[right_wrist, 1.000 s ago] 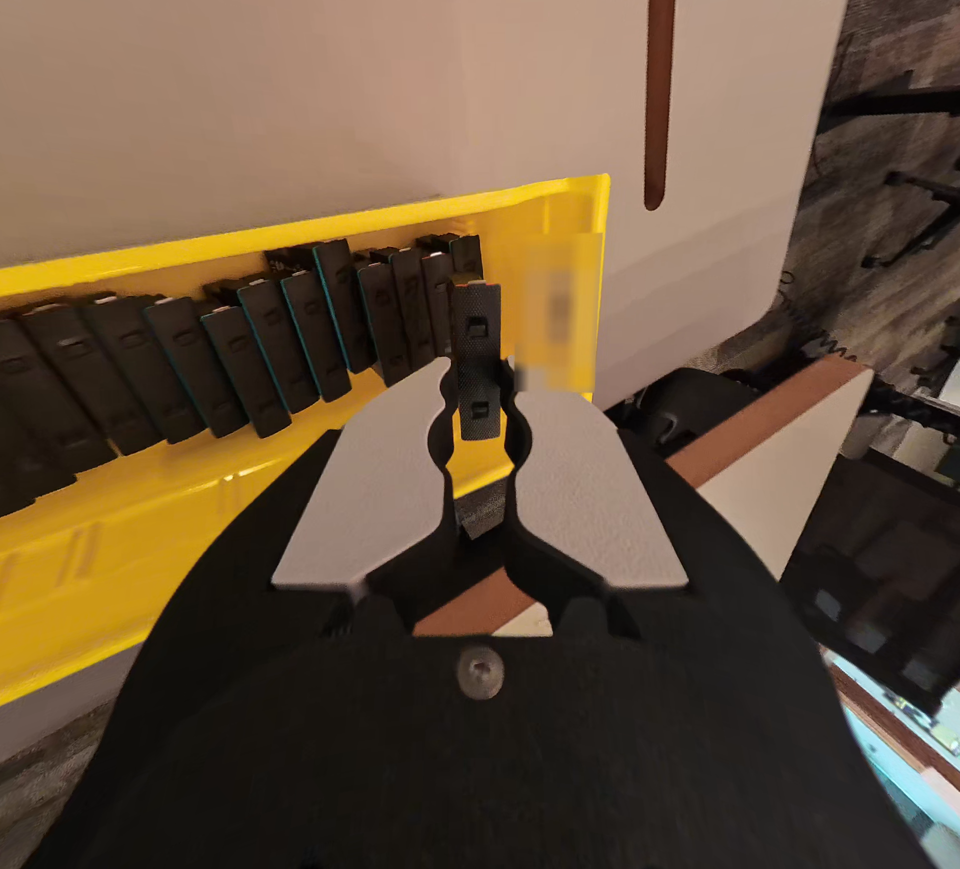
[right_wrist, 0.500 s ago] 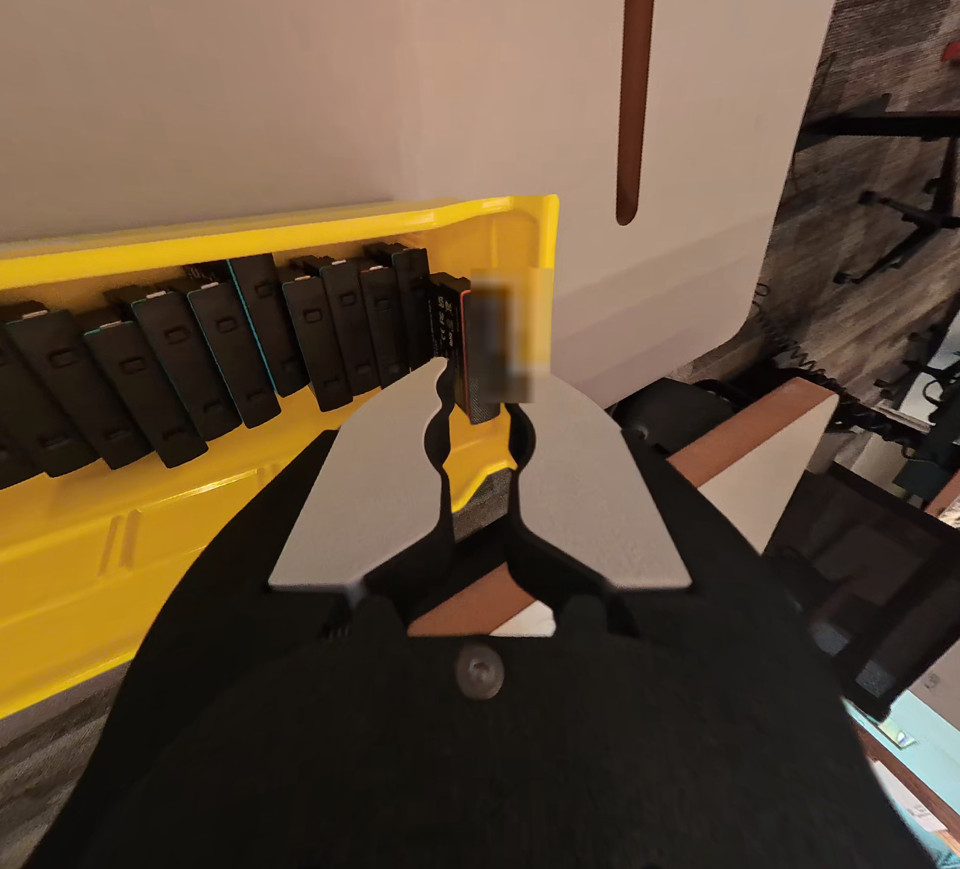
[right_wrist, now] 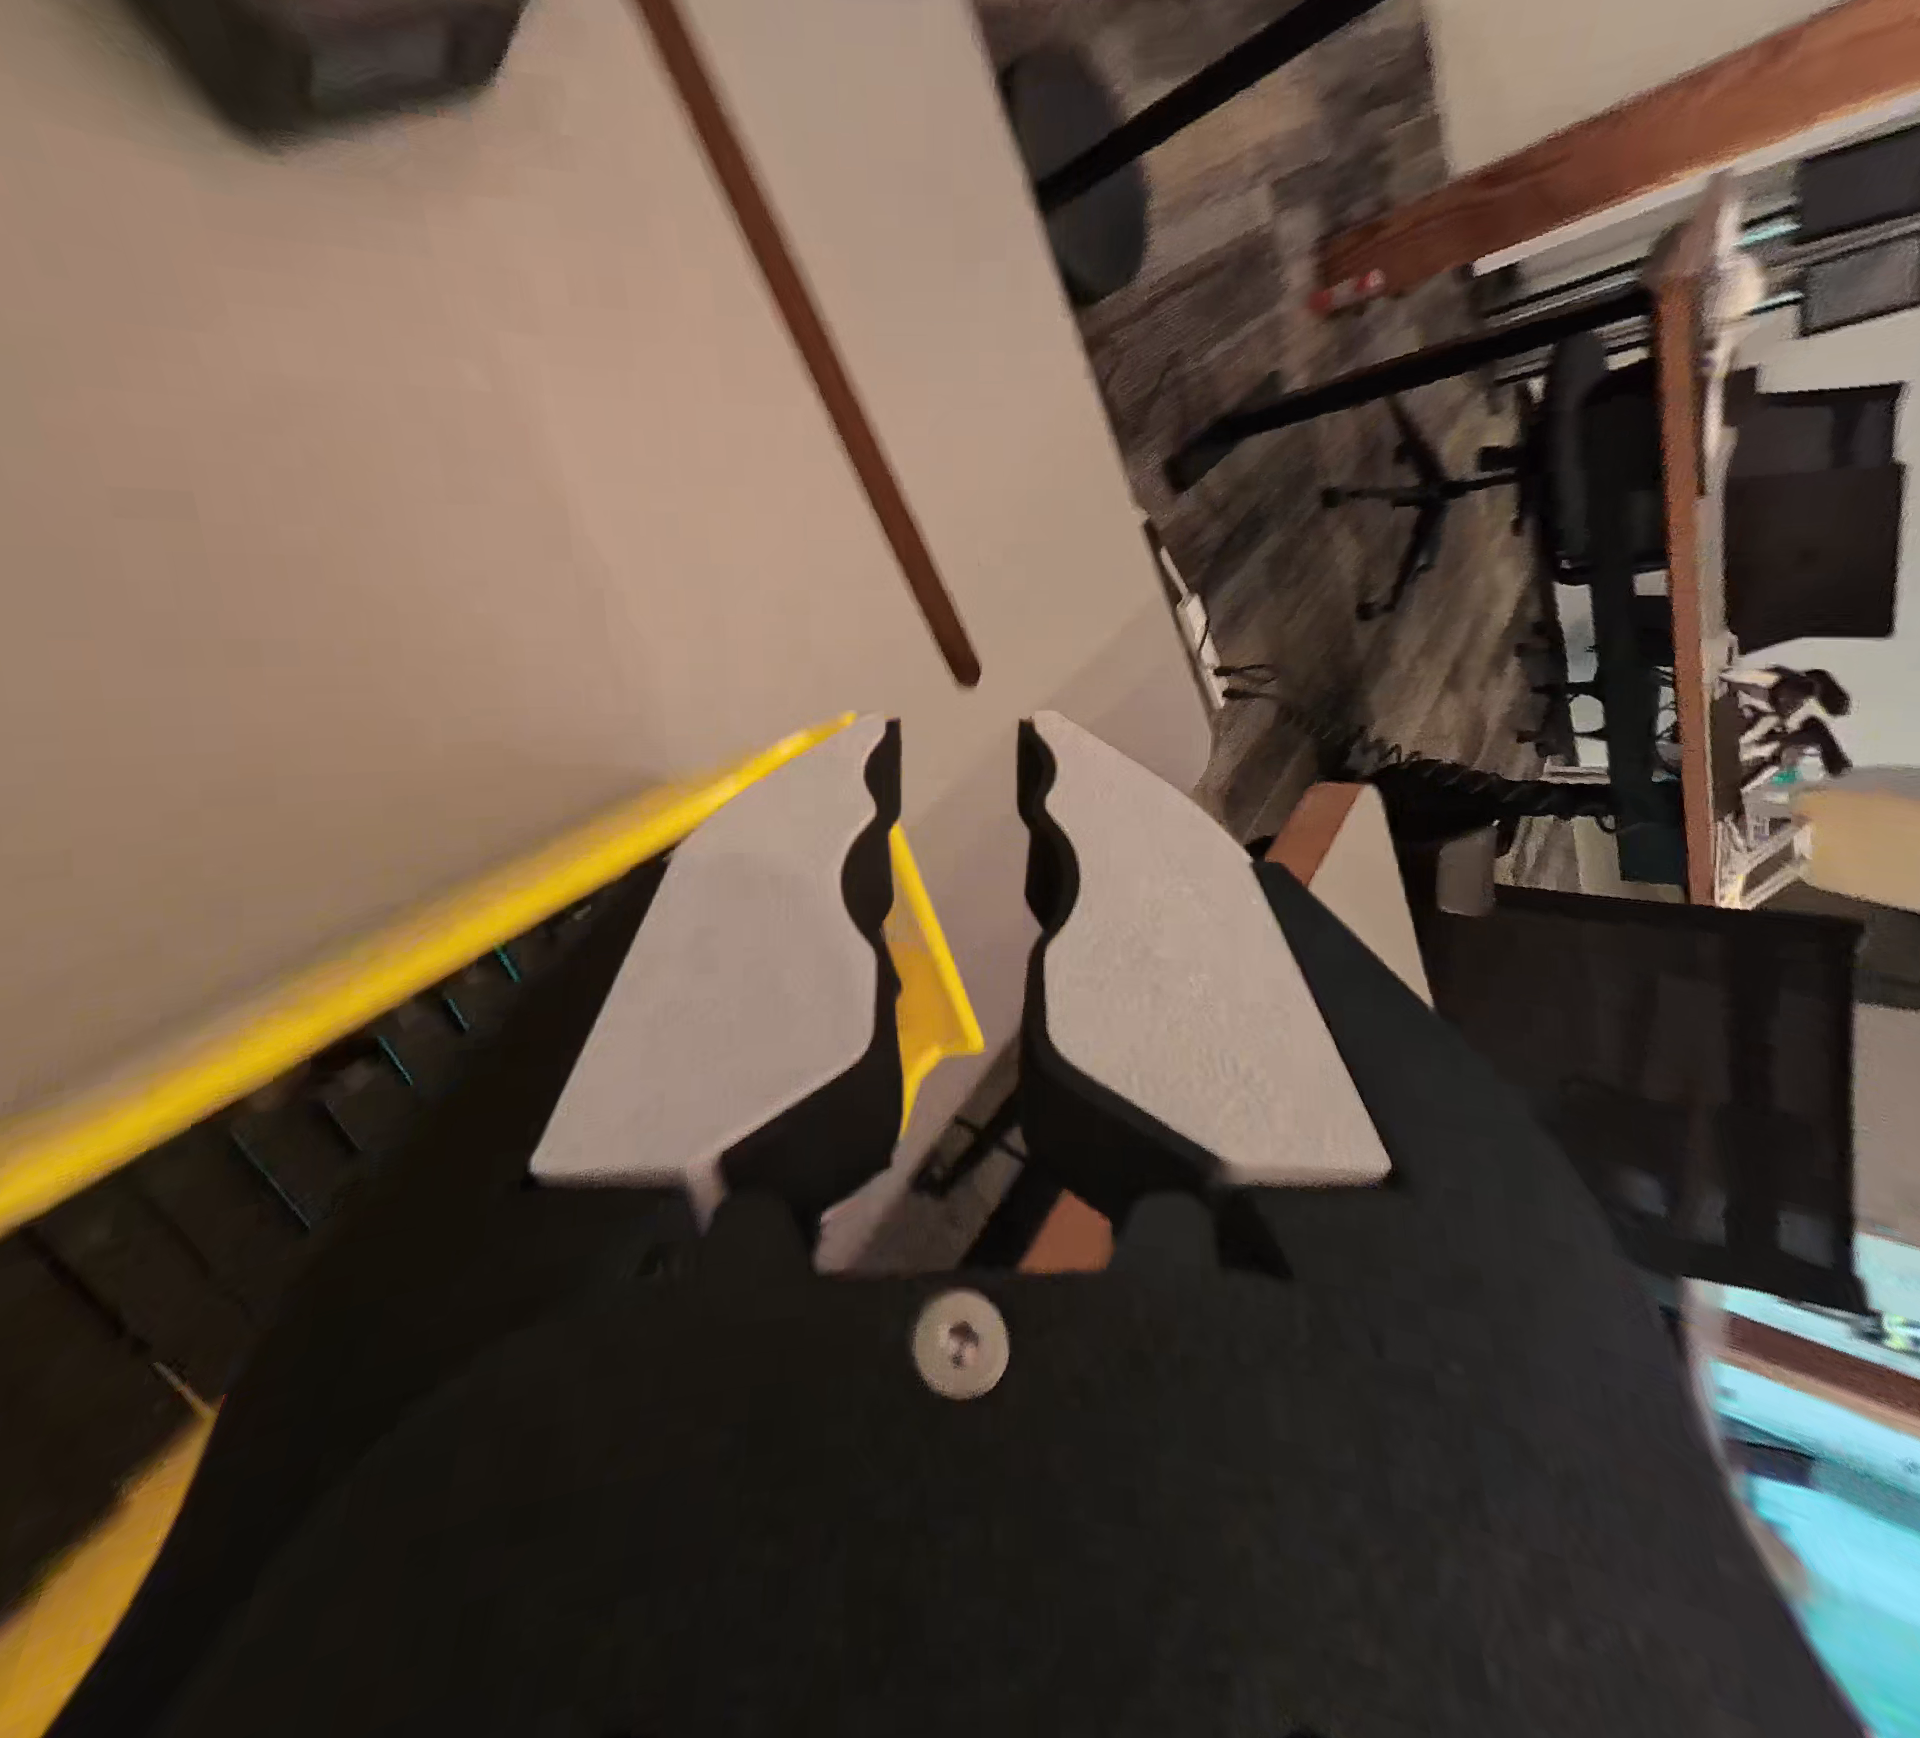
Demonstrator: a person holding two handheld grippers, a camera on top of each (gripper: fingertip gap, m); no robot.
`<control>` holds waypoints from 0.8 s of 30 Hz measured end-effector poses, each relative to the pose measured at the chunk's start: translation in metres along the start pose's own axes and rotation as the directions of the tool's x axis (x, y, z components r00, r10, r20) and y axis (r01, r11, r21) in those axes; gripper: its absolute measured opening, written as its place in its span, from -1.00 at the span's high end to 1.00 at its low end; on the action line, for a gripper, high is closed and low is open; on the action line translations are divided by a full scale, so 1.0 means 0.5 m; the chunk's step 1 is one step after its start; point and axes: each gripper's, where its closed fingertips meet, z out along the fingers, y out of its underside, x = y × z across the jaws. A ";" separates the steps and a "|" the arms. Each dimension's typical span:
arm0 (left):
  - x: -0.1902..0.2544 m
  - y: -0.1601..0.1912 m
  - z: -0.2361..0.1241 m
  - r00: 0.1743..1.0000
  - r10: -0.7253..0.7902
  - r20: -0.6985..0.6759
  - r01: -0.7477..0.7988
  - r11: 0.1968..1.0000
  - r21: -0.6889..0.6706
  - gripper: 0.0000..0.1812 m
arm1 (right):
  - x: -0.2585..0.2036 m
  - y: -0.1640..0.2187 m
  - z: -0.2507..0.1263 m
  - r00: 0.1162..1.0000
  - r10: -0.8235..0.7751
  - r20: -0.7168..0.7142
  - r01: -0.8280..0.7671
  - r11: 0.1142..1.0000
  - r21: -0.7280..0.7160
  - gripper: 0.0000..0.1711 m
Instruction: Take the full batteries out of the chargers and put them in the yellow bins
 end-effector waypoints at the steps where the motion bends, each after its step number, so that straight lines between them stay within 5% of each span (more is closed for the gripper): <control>1: -0.006 0.000 -0.001 1.000 -0.006 0.016 0.006 1.000 -0.001 0.68 | 0.000 -0.030 -0.012 0.998 0.054 -0.020 -0.052 0.997 0.049 0.72; 7: -0.036 0.001 -0.006 0.995 -0.017 0.098 0.019 1.000 -0.022 0.59 | -0.051 -0.212 -0.076 0.932 0.359 0.058 -0.358 0.877 0.322 0.44; 14: -0.030 0.066 0.030 0.990 -0.131 0.049 0.138 0.965 -0.224 0.05 | -0.192 -0.384 -0.095 0.886 0.406 0.225 -0.464 0.764 0.449 0.25; 19: -0.033 0.085 0.066 0.982 -0.186 0.024 0.184 0.932 -0.312 0.06 | -0.315 -0.477 -0.092 0.844 0.385 0.373 -0.529 0.712 0.462 0.24; 24: -0.022 0.087 0.072 0.990 -0.141 0.010 0.136 0.934 -0.332 0.37 | -0.395 -0.554 -0.055 0.769 0.442 0.462 -0.631 0.645 0.432 0.23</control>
